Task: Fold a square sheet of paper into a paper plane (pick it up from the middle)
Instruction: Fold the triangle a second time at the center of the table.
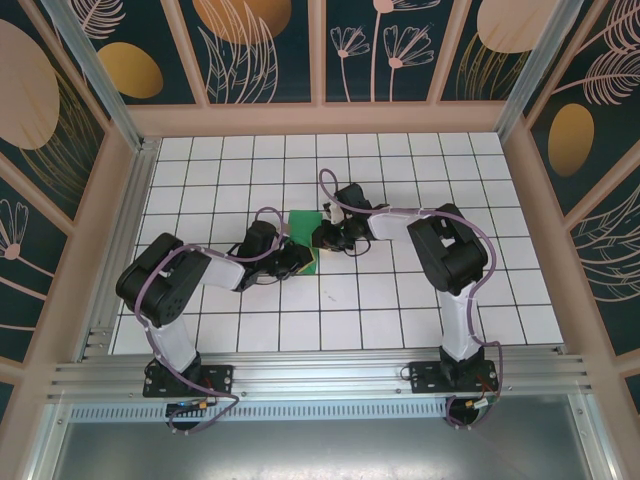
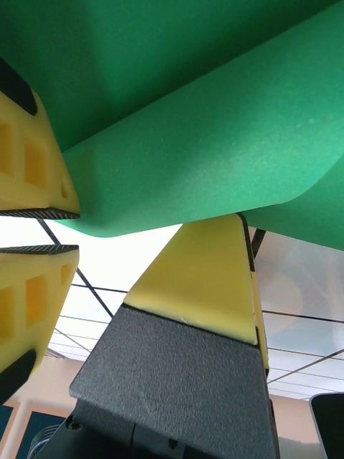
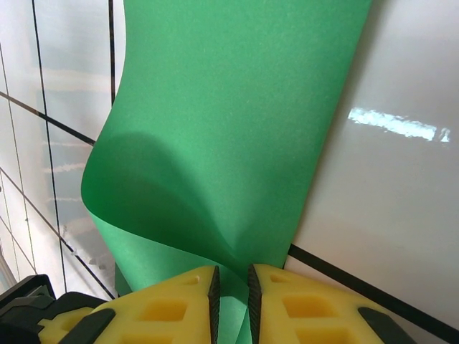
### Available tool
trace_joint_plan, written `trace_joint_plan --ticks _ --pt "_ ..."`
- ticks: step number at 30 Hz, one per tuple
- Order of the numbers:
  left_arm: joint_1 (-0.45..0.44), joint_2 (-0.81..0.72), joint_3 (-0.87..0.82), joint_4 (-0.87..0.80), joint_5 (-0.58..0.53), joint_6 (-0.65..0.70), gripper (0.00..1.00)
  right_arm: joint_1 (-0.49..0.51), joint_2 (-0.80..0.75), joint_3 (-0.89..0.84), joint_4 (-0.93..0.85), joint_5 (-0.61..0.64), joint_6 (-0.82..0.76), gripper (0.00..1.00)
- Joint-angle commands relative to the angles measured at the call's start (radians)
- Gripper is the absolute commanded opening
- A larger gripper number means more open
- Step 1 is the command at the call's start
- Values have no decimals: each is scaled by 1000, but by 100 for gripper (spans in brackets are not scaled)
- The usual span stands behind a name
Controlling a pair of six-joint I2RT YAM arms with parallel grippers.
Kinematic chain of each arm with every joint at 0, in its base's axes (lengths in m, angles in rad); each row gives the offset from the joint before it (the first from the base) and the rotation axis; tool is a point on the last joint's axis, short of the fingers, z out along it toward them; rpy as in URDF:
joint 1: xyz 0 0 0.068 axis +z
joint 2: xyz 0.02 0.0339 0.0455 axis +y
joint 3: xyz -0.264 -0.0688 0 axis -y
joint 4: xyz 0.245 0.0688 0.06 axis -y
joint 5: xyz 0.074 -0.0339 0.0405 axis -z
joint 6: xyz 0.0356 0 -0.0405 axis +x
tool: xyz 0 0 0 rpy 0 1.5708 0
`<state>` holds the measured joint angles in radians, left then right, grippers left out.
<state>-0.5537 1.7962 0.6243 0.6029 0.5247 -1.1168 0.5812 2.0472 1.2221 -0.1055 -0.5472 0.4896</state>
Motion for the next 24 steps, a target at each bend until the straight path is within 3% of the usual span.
trace_joint_plan --ticks 1,24 --pt "-4 22 -4 47 20 -15 21 -6 53 -13 -45 26 15 23" --pt "-8 46 9 23 7 -14 20 -4 56 -18 -42 23 21 24"
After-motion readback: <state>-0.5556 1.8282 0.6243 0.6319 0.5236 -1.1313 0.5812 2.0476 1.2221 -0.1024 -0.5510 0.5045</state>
